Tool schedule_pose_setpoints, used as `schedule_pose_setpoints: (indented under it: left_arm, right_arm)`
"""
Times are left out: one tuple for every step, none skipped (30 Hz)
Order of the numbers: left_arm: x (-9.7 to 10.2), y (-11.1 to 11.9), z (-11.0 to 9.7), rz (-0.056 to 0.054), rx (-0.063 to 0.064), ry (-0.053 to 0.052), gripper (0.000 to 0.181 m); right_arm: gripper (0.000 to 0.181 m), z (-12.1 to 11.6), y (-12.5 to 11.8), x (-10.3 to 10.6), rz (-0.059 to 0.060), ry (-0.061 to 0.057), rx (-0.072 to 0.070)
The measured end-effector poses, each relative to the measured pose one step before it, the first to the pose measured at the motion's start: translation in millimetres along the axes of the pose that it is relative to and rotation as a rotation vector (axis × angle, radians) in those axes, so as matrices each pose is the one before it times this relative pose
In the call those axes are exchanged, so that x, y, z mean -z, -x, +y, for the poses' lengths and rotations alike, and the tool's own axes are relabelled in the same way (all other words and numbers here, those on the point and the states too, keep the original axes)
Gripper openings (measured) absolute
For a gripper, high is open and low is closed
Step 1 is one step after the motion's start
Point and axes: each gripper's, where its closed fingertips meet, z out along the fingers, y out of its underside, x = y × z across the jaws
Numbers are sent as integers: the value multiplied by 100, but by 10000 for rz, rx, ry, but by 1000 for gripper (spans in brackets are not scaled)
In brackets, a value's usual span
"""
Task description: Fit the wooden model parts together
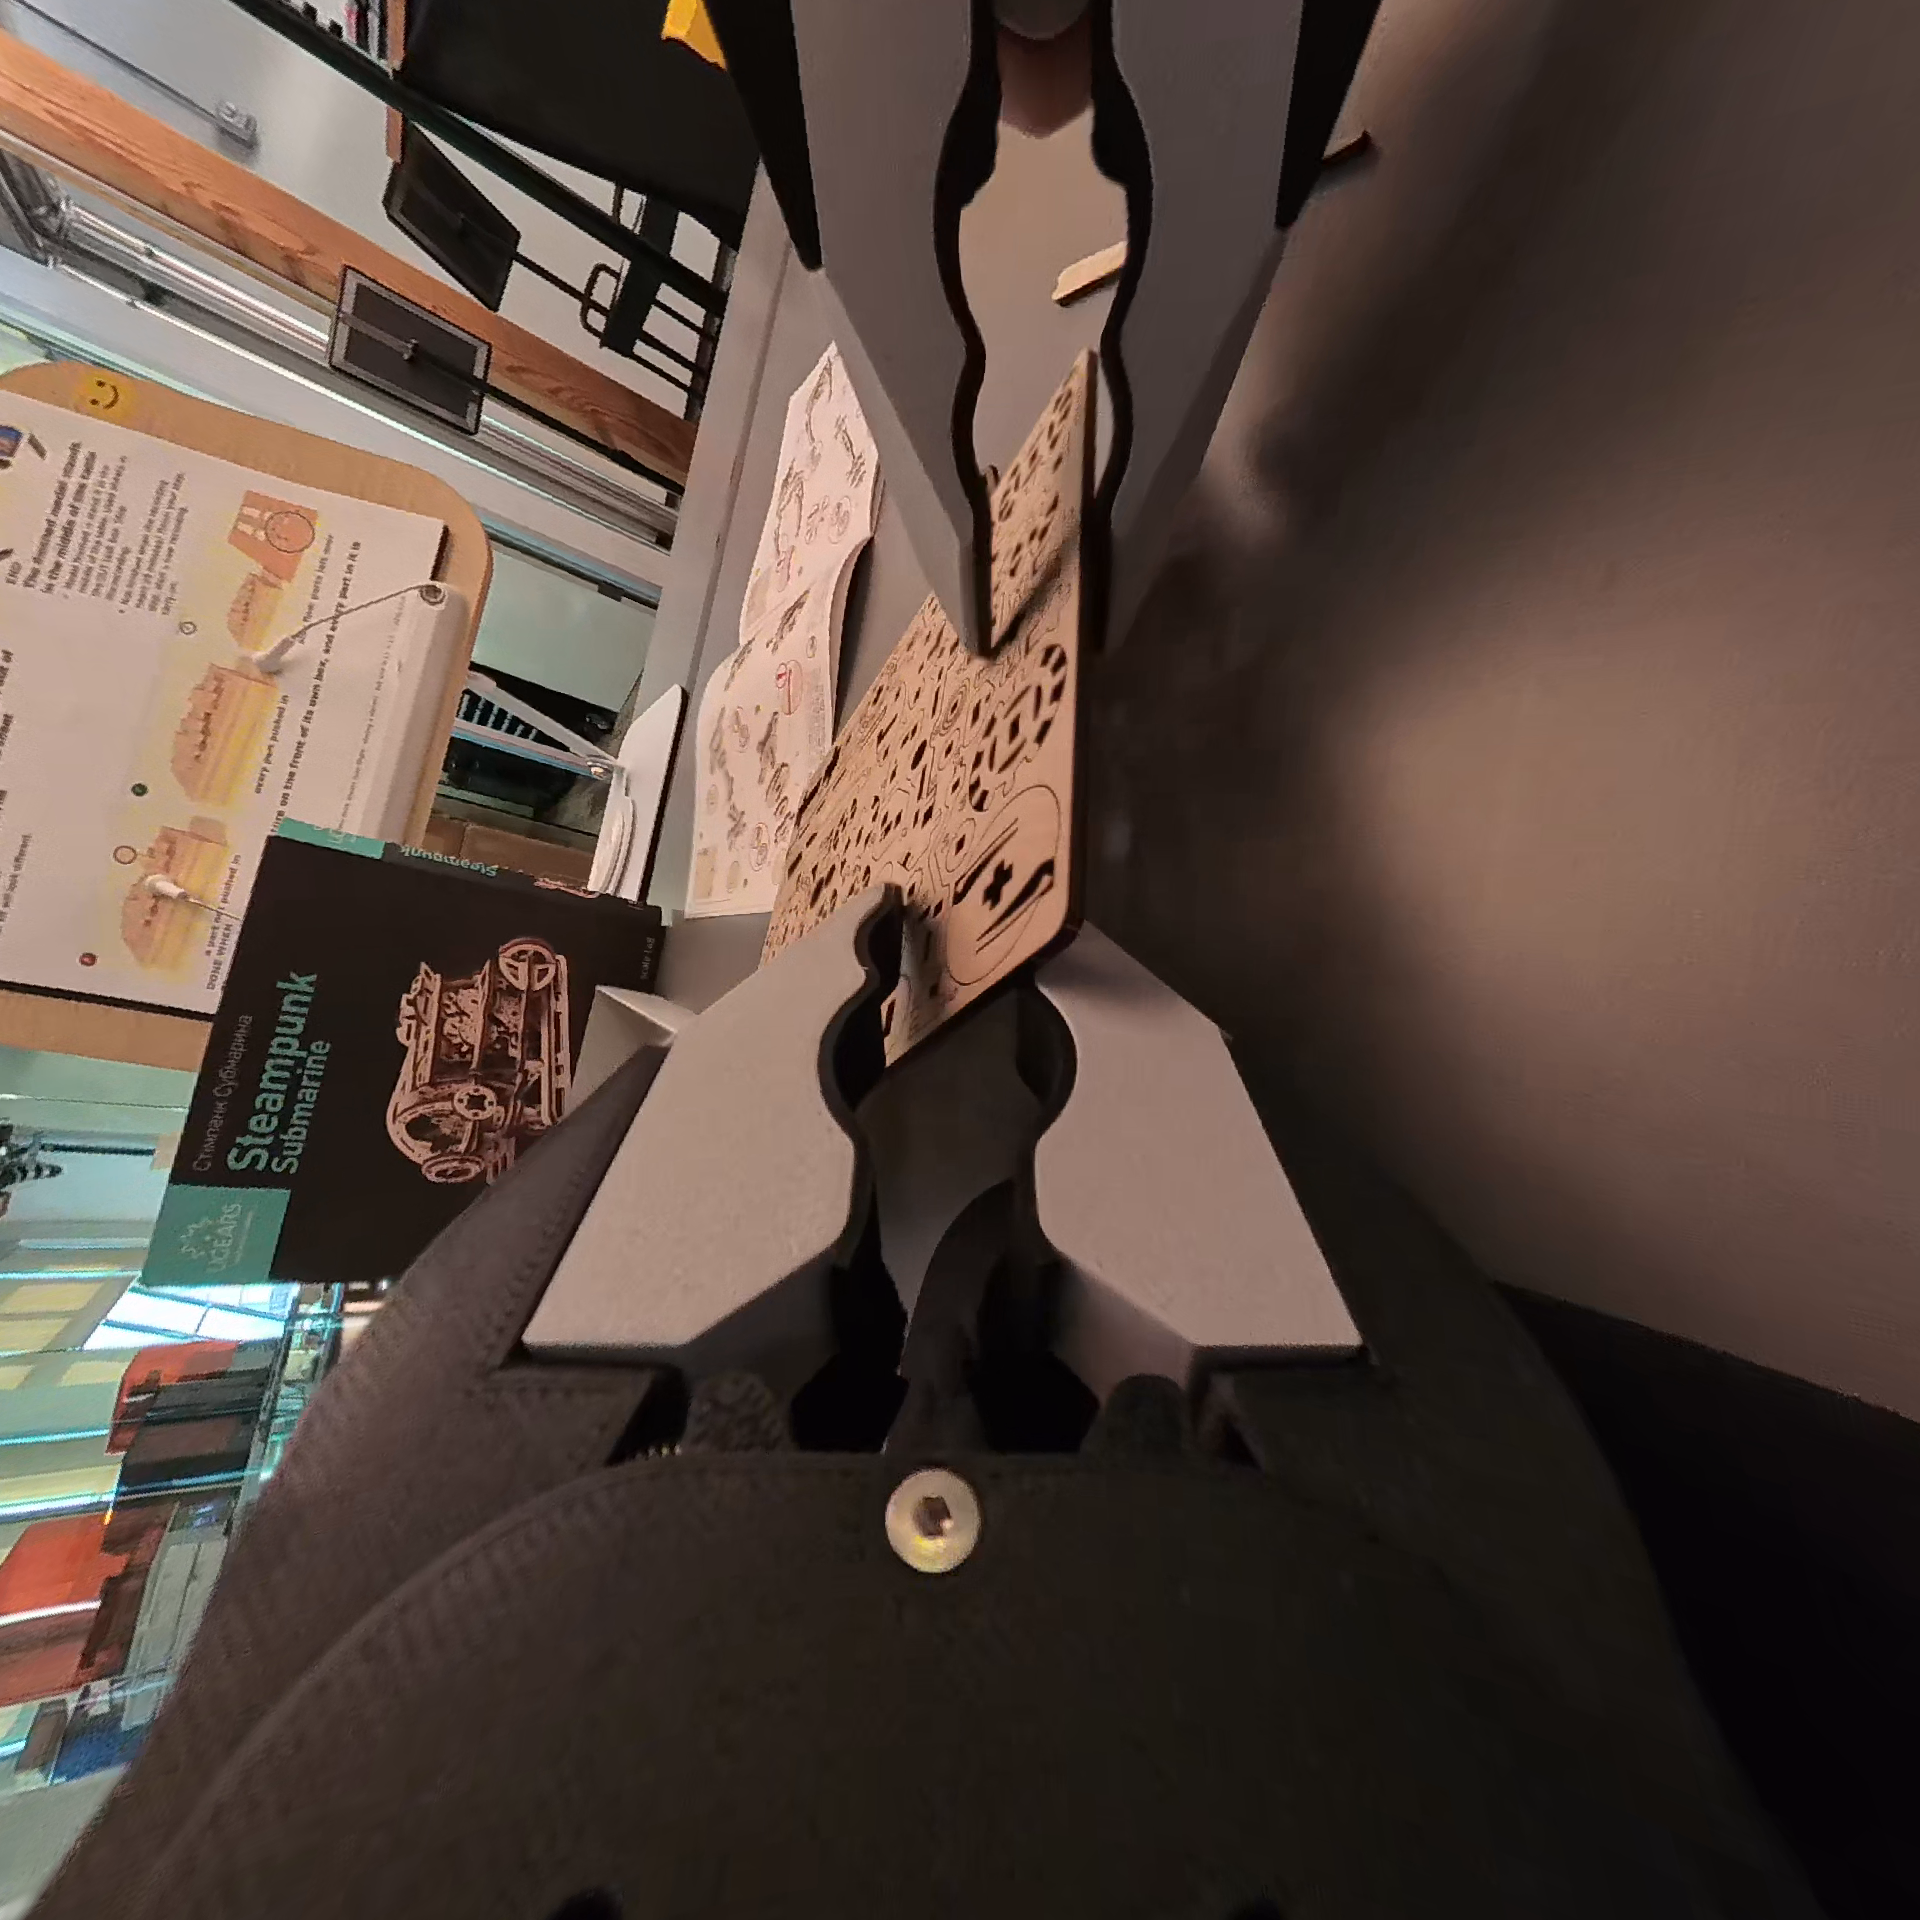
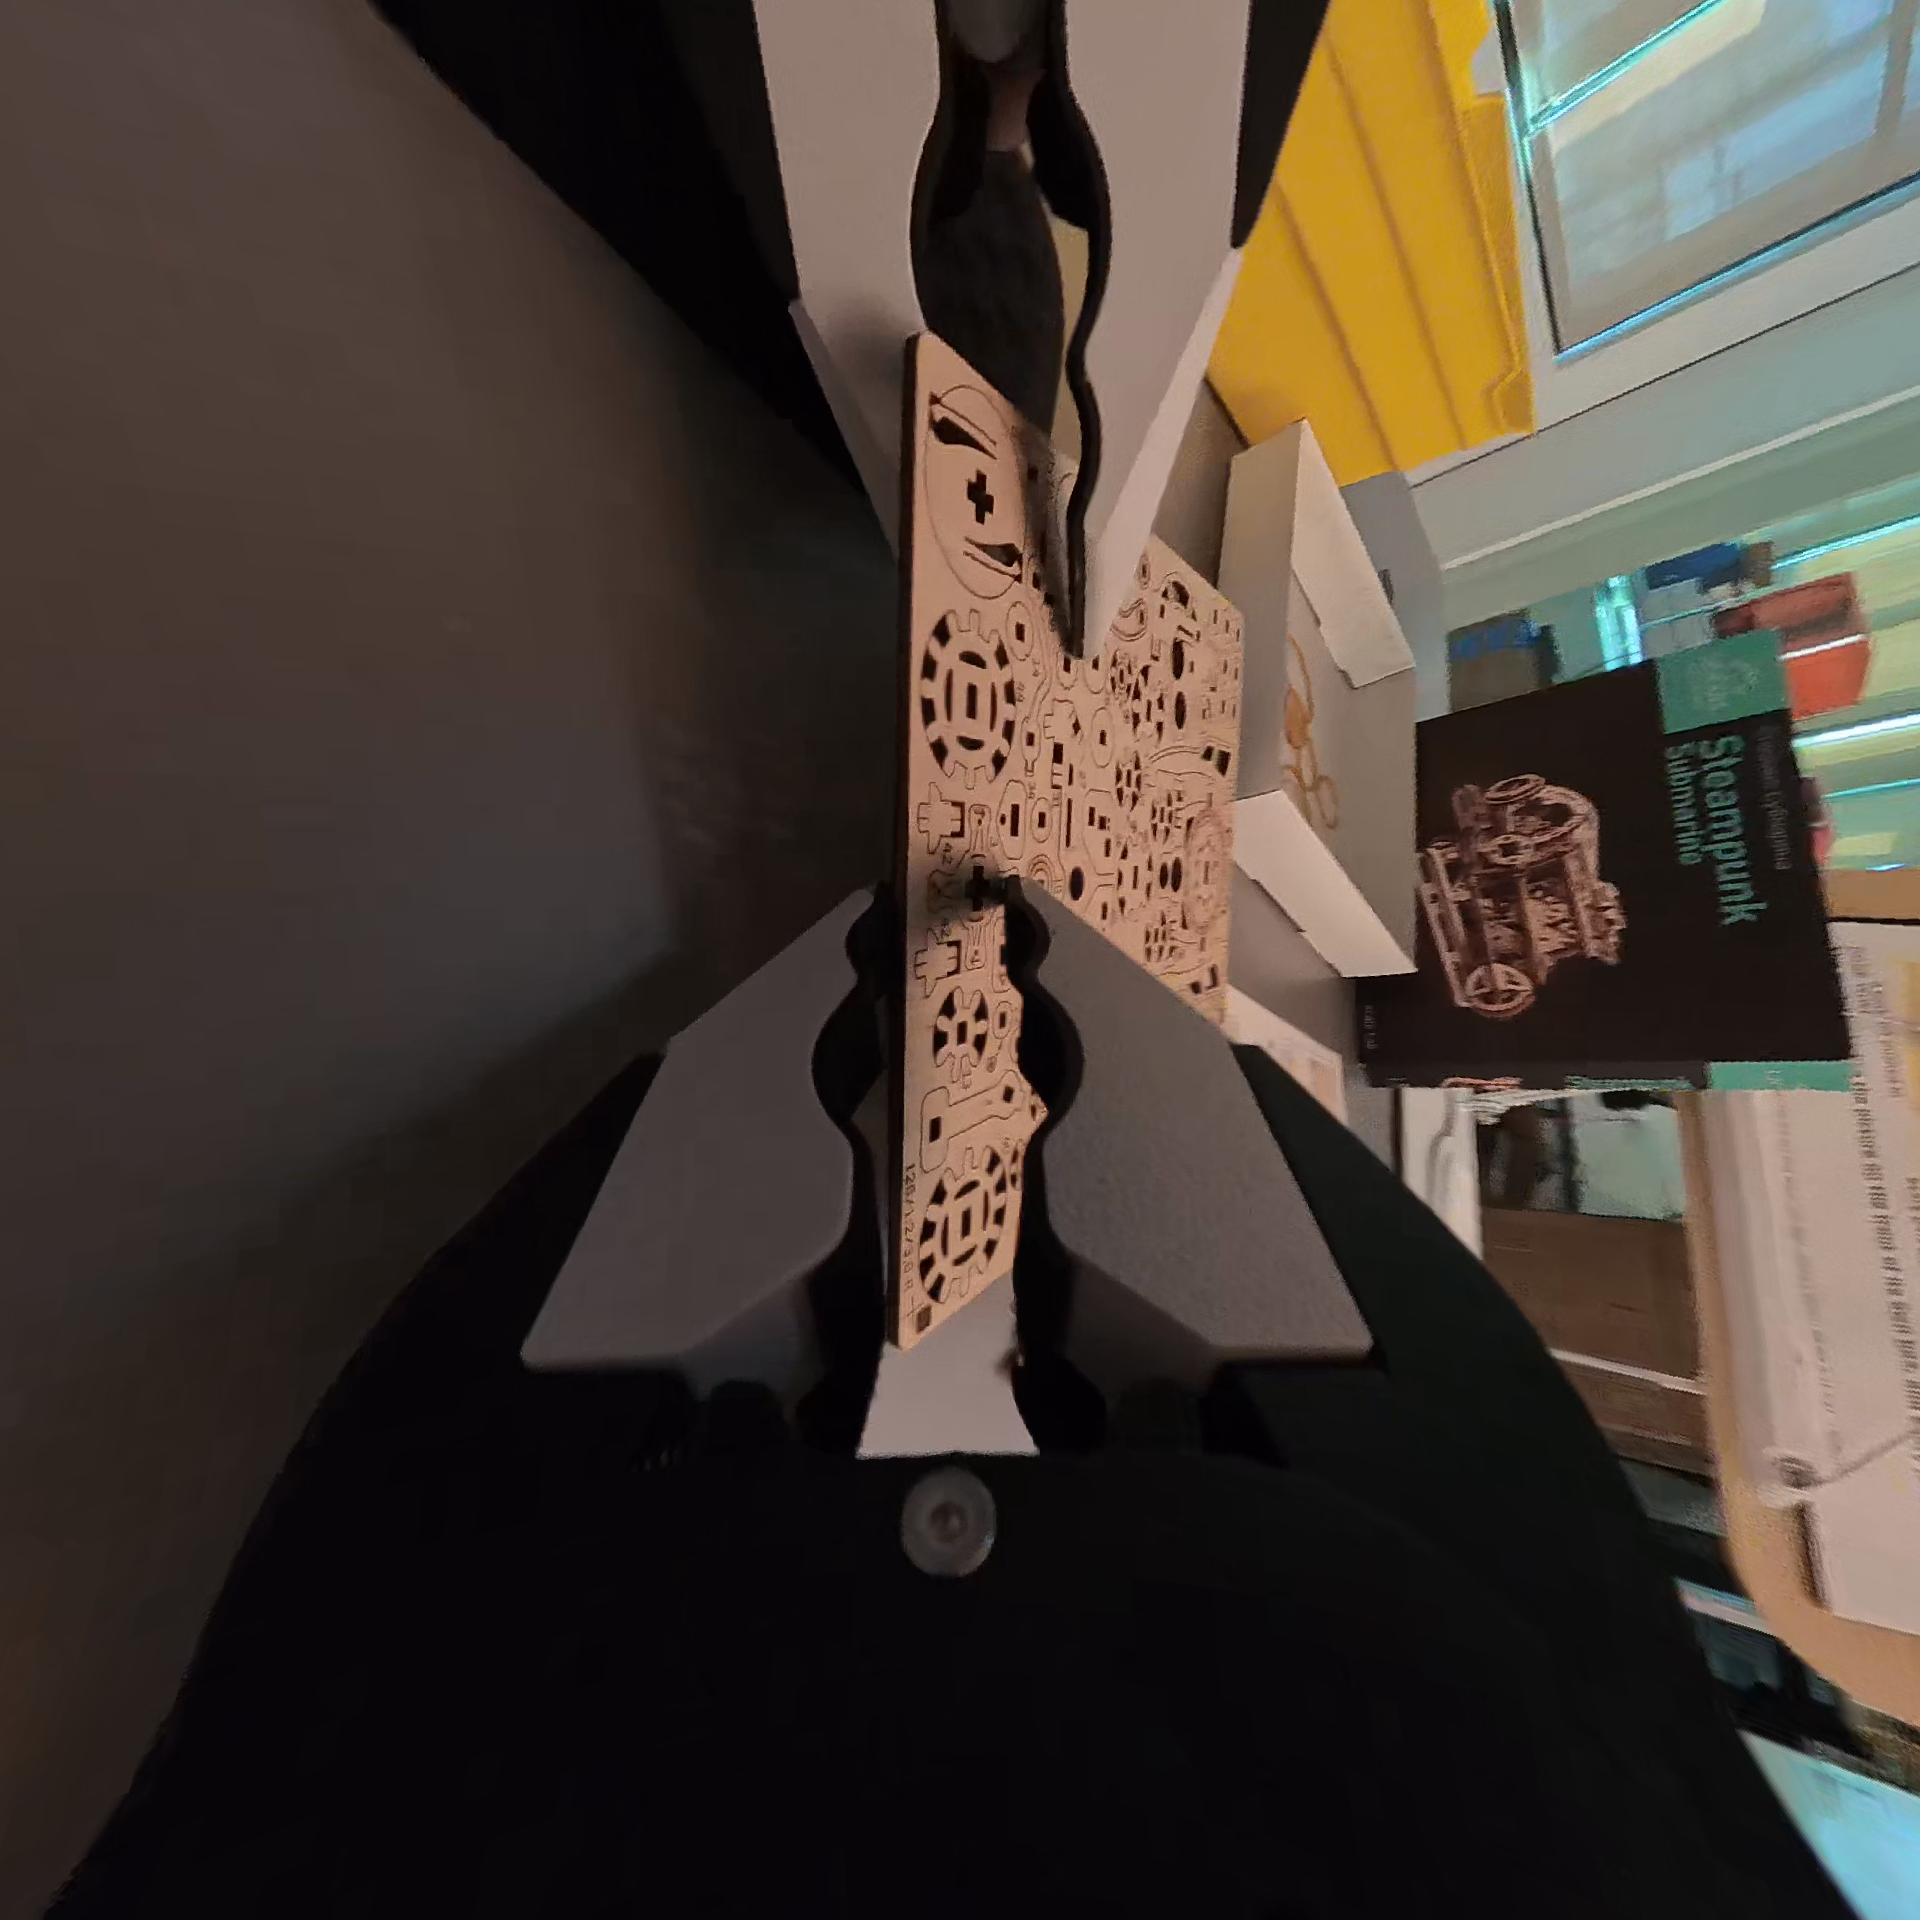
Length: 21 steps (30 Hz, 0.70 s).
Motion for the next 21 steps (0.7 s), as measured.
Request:
schedule_pose_setpoints:
  left_arm:
    - [84, 107, 142, -33, 76, 61, 18]
    - [94, 129, 165, -42, 103, 74, 19]
    - [110, 67, 135, 4, 130, 58, 20]
    - [112, 21, 59, 22, 136, 27, 21]
    - [132, -19, -7, 33, 83, 2, 21]
    - [123, -73, 11, 40, -26, 40, 21]
    - [115, -54, 59, 11, -122, 102, 22]
    - [133, -91, 55, 47, -126, 136, 23]
    - [142, -191, 69, 148, -63, 158, 24]
    - [210, -193, 34, 204, 10, 124, 26]
    - [293, -165, -76, 231, 88, 29, 30]
    - [296, -261, -80, 306, 138, 9, 33]
    - [298, -332, 51, 360, 132, 76, 35]
    - [260, -252, 185, 291, 115, 142, 39]
    - [247, -196, 262, 242, 116, 148, 39]
    - [294, -214, 205, 265, 131, 75, 38]
    - [391, -197, 52, 276, 188, -57, 37]
    - [510, -230, -169, 333, 275, -224, 33]
    - [642, -210, -360, 383, 354, -358, 32]
    - [750, -218, -532, 428, 426, -489, 29]
    - [900, -232, -771, 465, 489, -645, 27]
  right_arm:
    - [20, -110, 20, 64, -147, -159, -338]
    - [20, -49, 36, 79, -165, -110, -299]
    - [20, 4, 37, 39, -134, -80, -228]
    - [20, -43, 94, 56, -134, -105, -169]
    - [20, -133, 281, 46, -252, -155, -166]
    - [21, -90, 424, 14, -351, -131, -240]
    - [22, 119, 59, -23, -145, -20, -332]
    - [21, 192, -88, -16, -68, -4, -313]
    - [21, 123, -89, 16, -78, -41, -240]
    - [20, 44, -109, 76, -38, -63, -146]
    - [20, -2, -145, 90, 21, -70, -74]
    - [20, -32, -33, 65, -27, -55, -49]
    - [19, -8, 20, 36, -46, 0, -35]
    - [19, -58, 62, 19, -46, -21, -3]
    - [19, -69, 104, -3, -47, -15, 21]
    - [19, 7, 135, -16, -57, 36, 52]
    - [20, 116, 98, -31, -28, 96, 76]
    - [20, 174, 139, -56, -40, 115, 89]
    - [20, 222, 166, -74, -74, 127, 44]
    - [20, 216, 185, -93, -91, 112, 7]
    - [21, 220, 292, -121, -163, 106, -13]
